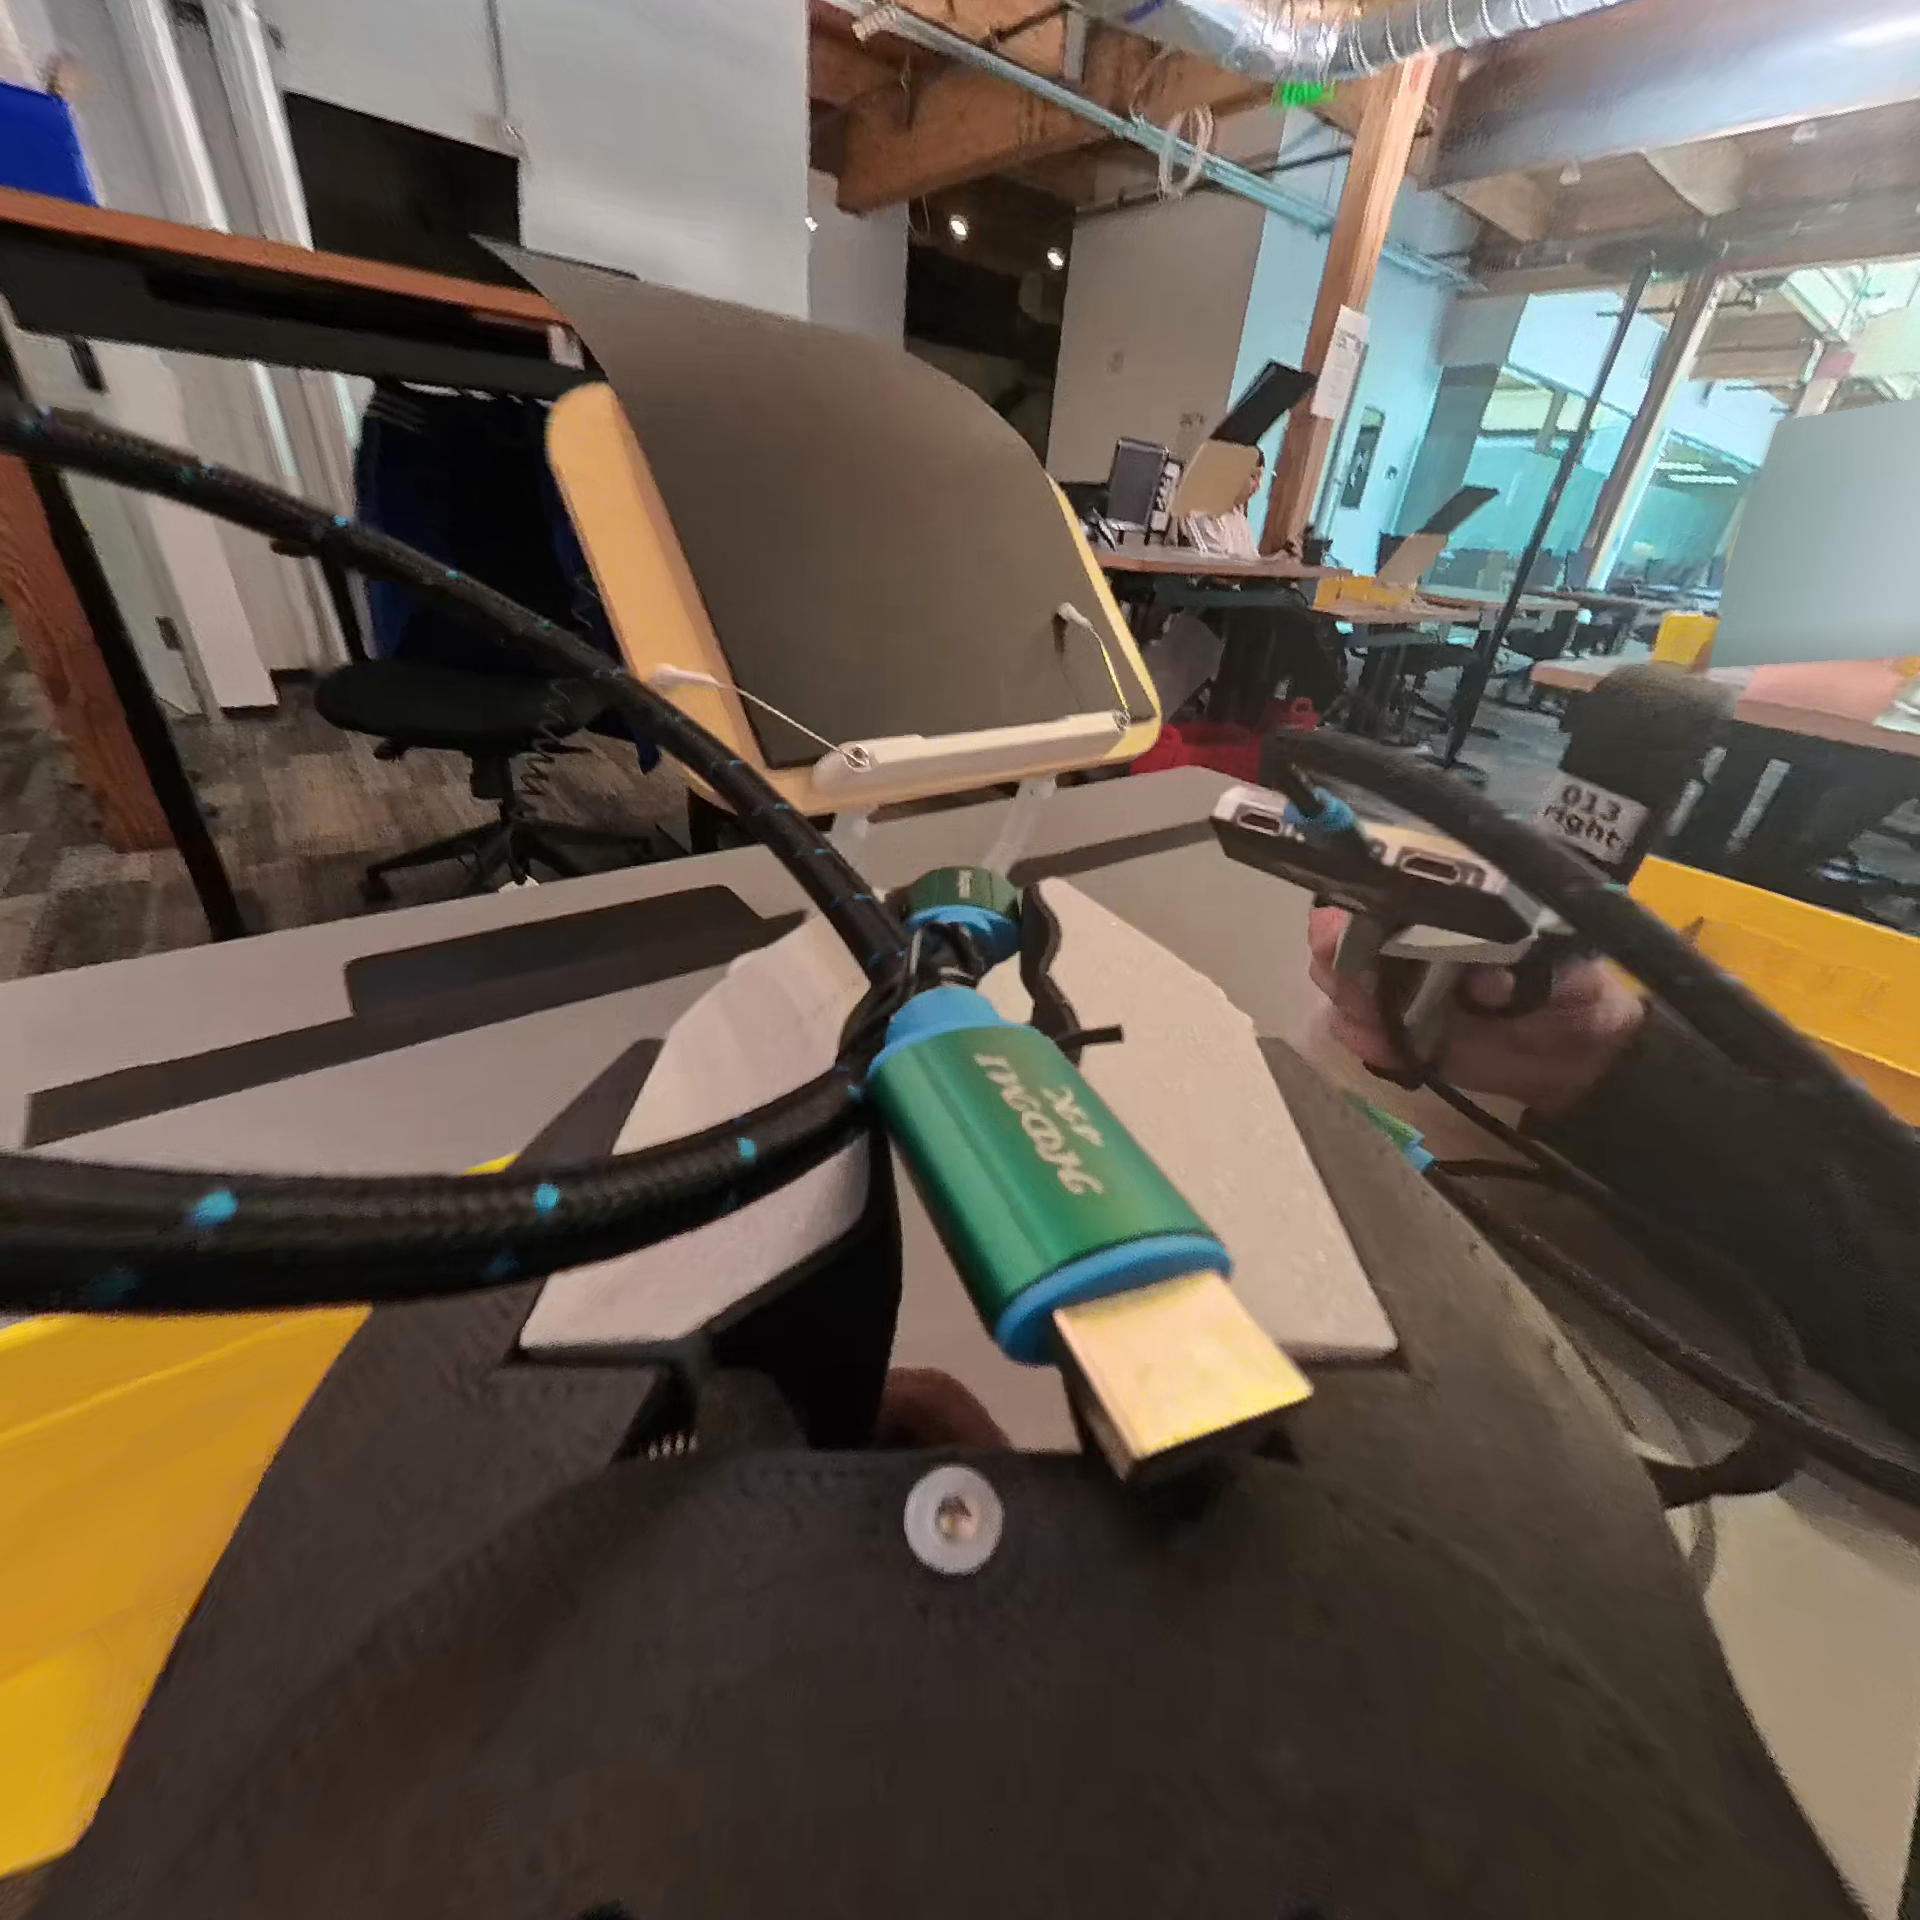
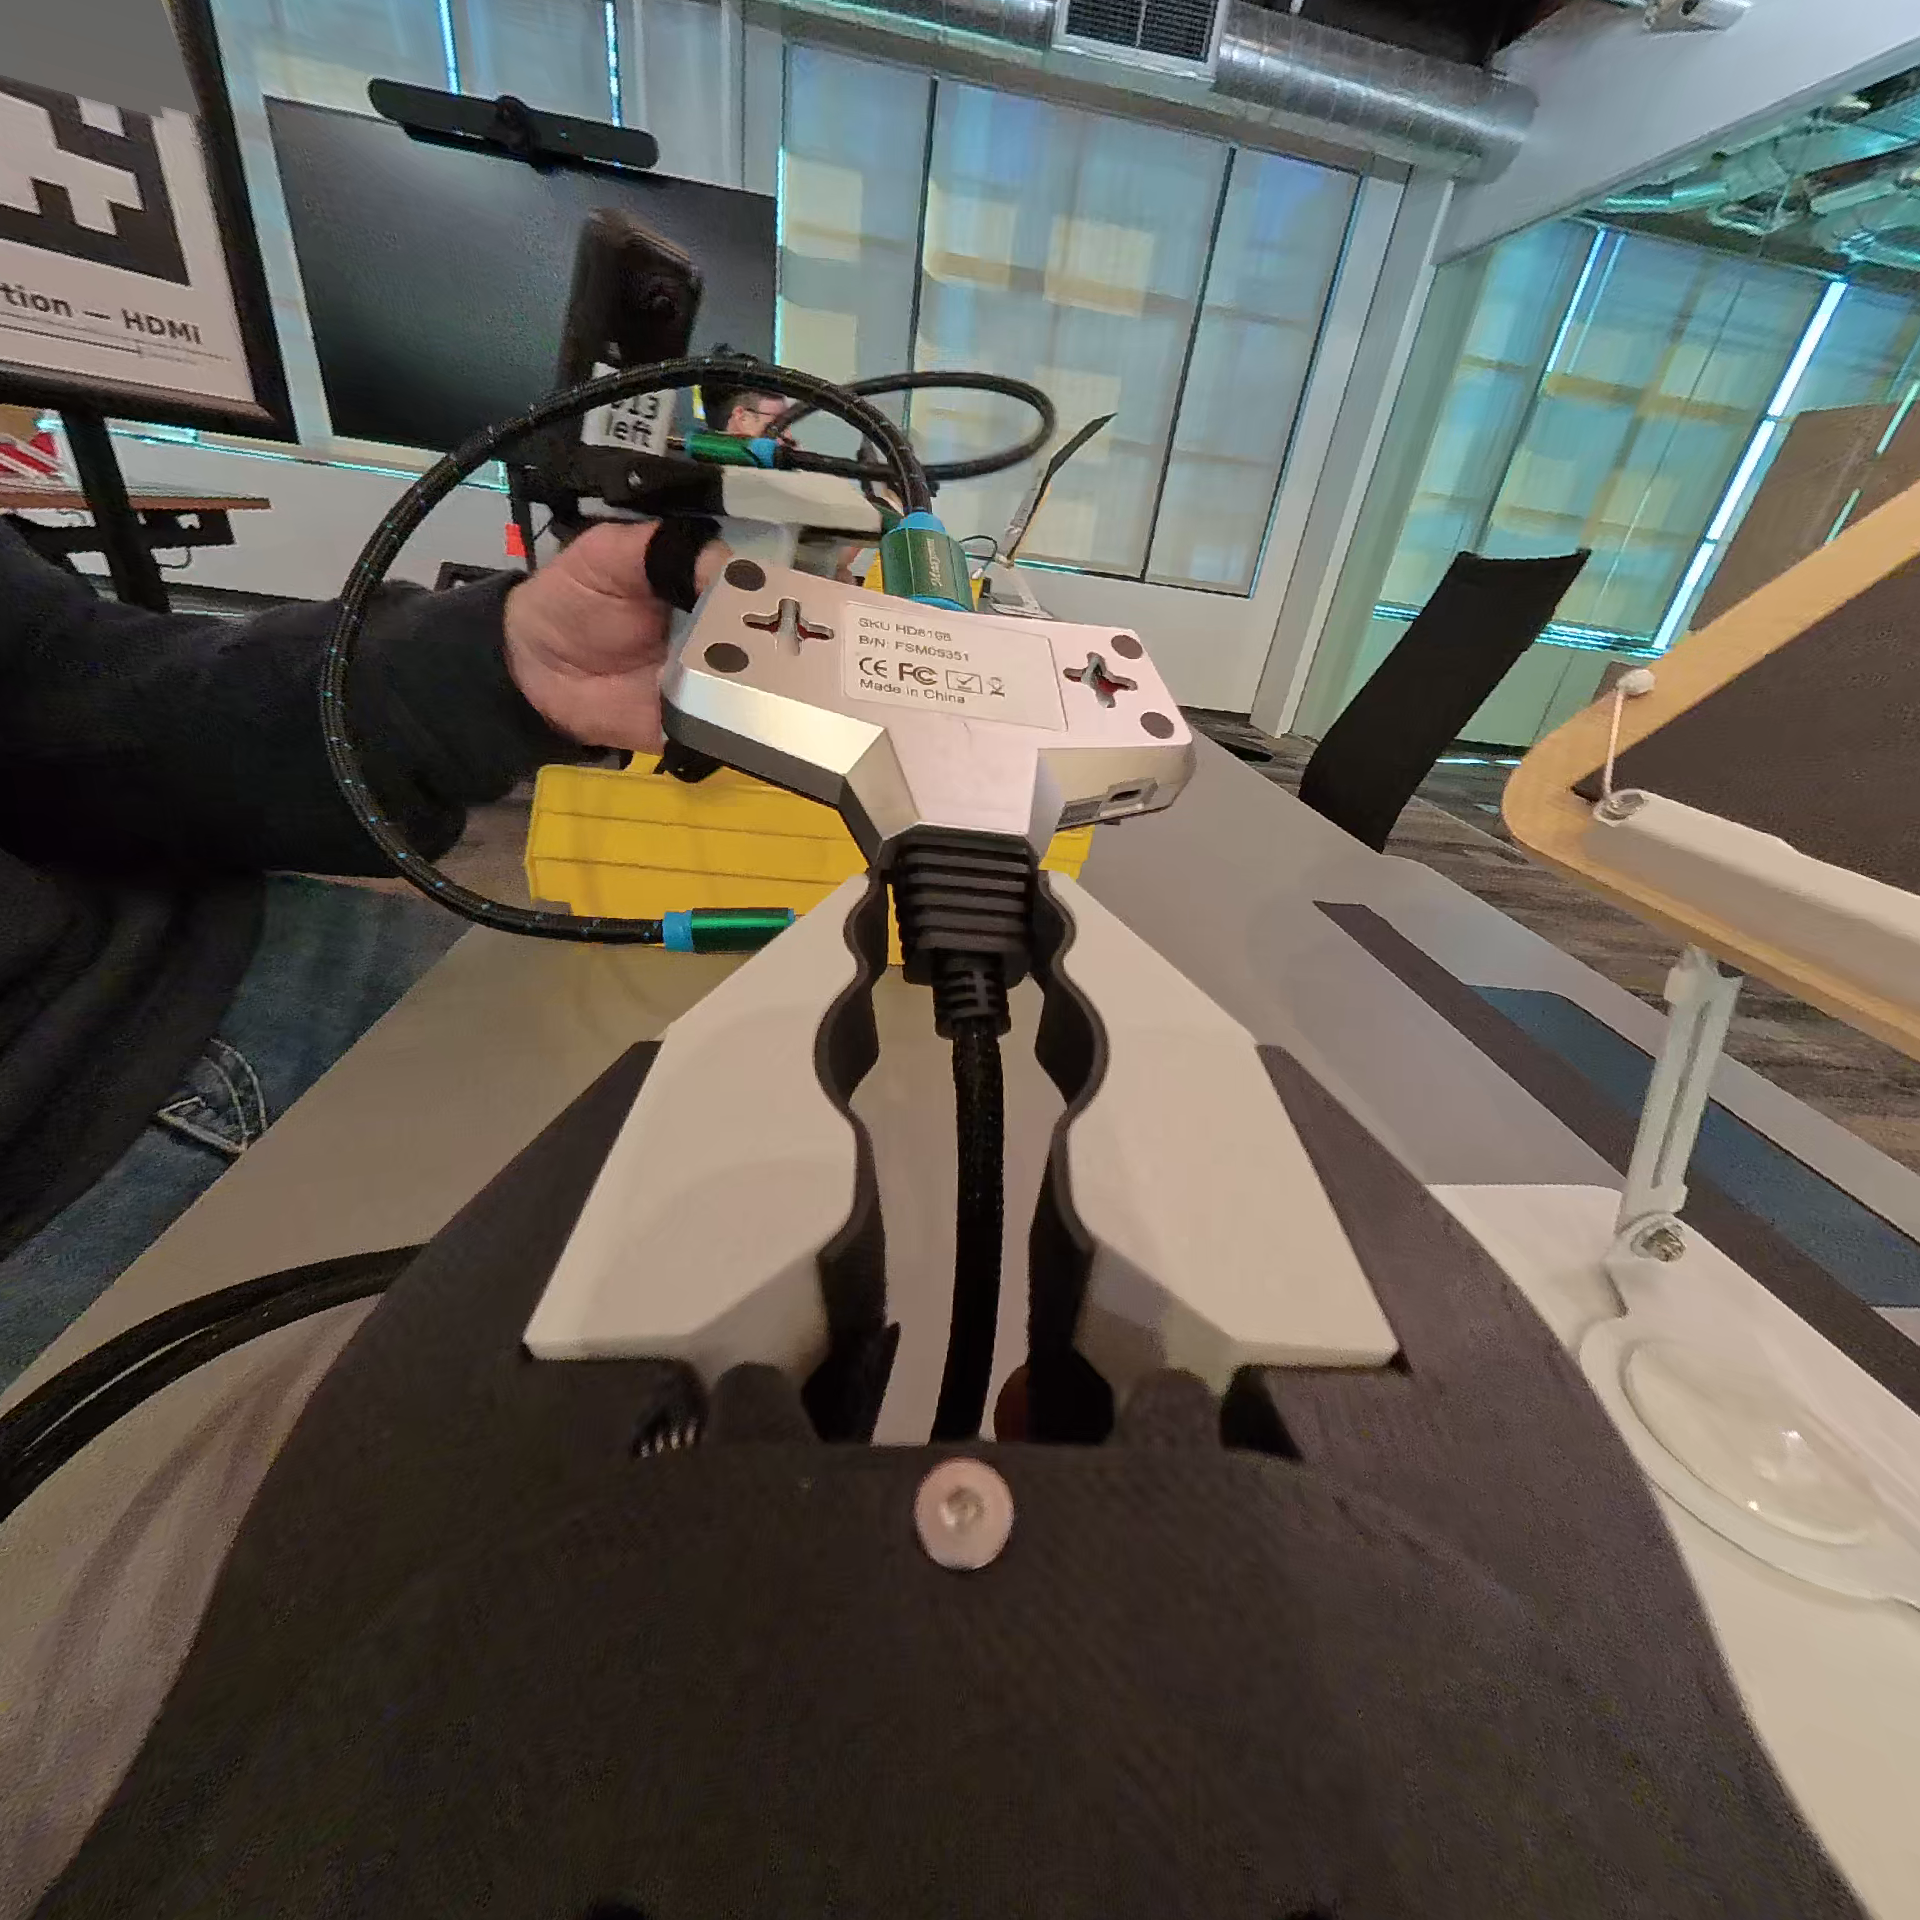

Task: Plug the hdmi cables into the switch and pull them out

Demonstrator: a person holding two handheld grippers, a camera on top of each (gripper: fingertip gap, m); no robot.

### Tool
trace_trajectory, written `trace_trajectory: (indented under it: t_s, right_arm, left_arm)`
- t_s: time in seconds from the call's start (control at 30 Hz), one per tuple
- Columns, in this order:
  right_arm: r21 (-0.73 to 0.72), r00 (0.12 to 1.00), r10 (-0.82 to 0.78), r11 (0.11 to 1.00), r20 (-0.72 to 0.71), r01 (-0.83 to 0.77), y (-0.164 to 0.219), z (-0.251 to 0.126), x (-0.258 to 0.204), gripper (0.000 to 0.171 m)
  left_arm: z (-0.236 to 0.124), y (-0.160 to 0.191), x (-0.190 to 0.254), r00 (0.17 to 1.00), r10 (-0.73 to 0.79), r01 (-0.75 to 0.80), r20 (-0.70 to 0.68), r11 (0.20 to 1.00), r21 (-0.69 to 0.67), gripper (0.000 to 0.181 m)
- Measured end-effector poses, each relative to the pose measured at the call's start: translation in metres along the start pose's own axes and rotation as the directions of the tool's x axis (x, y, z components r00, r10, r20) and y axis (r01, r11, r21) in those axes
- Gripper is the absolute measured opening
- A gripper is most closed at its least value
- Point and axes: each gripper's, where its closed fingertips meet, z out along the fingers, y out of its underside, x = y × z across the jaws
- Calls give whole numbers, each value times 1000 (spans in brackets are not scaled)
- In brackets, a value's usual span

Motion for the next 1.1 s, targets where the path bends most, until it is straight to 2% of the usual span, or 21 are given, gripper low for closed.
trace_trajectory:
  t_s: [0.23,0.53,1.1]
  right_arm:
    - [-14,998,-12,1000,65,13,0,5,-14,24]
    - [-34,992,-9,999,123,14,3,11,-27,24]
    - [-51,981,10,999,194,0,5,13,-40,24]
  left_arm:
    - [32,18,35,988,58,-73,-144,992,-100,21]
    - [47,25,75,938,132,-188,-319,971,-148,19]
    - [53,36,94,876,119,-232,-468,953,-193,20]
